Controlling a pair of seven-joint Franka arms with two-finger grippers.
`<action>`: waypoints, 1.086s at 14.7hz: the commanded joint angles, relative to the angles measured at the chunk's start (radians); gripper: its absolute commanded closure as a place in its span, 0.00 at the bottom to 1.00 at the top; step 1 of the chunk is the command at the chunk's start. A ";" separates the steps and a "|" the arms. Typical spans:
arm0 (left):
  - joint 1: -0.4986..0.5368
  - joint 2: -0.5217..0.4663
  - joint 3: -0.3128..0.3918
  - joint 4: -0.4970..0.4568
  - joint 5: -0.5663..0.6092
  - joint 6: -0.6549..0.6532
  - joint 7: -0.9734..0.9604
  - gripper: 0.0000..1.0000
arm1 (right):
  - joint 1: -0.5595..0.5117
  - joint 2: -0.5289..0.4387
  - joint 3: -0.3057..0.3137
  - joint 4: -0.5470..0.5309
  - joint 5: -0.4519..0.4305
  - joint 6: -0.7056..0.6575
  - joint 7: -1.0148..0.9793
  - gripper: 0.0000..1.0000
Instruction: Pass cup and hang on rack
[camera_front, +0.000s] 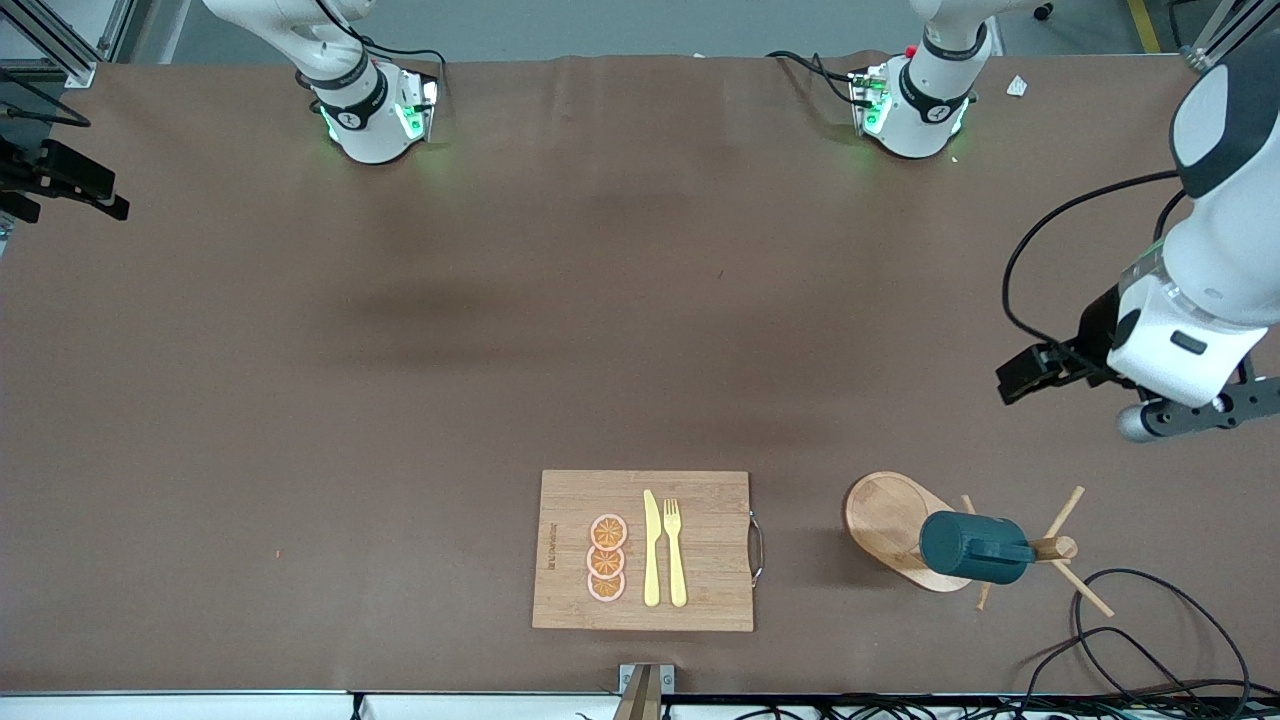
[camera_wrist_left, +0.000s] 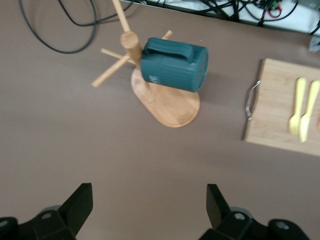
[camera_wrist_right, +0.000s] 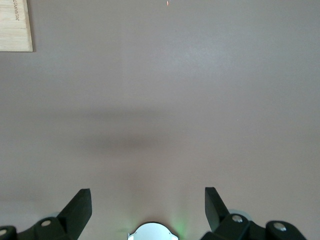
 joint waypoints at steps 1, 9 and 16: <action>0.003 -0.058 -0.011 -0.023 0.032 -0.049 0.035 0.00 | 0.004 -0.026 -0.001 -0.030 0.000 0.013 -0.008 0.00; -0.004 -0.170 0.002 -0.050 -0.019 -0.161 0.120 0.00 | 0.004 -0.026 -0.003 -0.030 -0.011 0.017 -0.059 0.00; -0.230 -0.400 0.357 -0.328 -0.202 -0.112 0.213 0.00 | 0.004 -0.026 -0.001 -0.030 -0.012 0.016 -0.059 0.00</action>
